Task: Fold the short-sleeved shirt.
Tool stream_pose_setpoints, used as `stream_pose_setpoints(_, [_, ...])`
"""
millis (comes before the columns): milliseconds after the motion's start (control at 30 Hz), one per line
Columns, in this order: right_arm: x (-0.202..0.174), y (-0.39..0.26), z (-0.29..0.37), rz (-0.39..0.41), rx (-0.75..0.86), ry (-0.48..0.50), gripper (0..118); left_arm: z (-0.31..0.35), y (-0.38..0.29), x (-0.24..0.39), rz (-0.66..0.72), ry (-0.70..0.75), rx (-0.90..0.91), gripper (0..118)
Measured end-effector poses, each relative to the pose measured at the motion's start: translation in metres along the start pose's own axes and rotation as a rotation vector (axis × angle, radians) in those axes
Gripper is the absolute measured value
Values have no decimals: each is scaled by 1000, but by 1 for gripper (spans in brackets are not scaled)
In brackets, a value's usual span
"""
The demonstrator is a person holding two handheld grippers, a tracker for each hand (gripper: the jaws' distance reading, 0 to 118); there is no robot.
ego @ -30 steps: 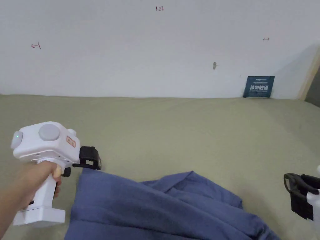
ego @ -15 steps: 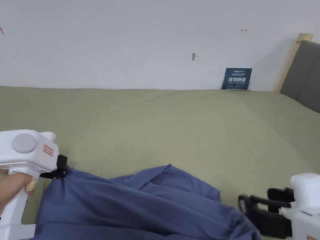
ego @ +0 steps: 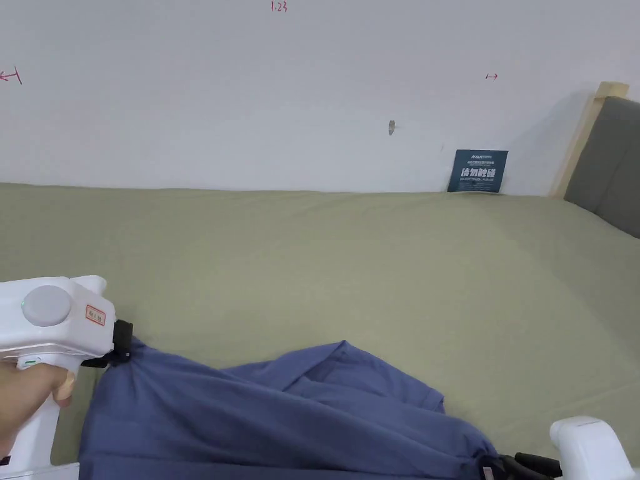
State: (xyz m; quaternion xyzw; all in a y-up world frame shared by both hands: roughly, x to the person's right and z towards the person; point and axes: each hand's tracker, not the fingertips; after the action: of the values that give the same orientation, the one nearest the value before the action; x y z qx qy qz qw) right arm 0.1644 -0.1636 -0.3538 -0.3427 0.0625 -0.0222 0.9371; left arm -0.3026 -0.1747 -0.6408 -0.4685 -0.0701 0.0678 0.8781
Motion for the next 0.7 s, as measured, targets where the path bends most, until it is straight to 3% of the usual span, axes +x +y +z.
stream_pose_setpoints(333, [3,61,18,-68,124,63,3,78,26,0,35,-63,207,5])
stream_pose_setpoints(500, [5,116,16,-20,208,56,3,128,57,-10,89,-84,279,5])
stream_pose_setpoints(700, [12,191,8,-32,279,69,3,180,90,-20,114,-72,402,5])
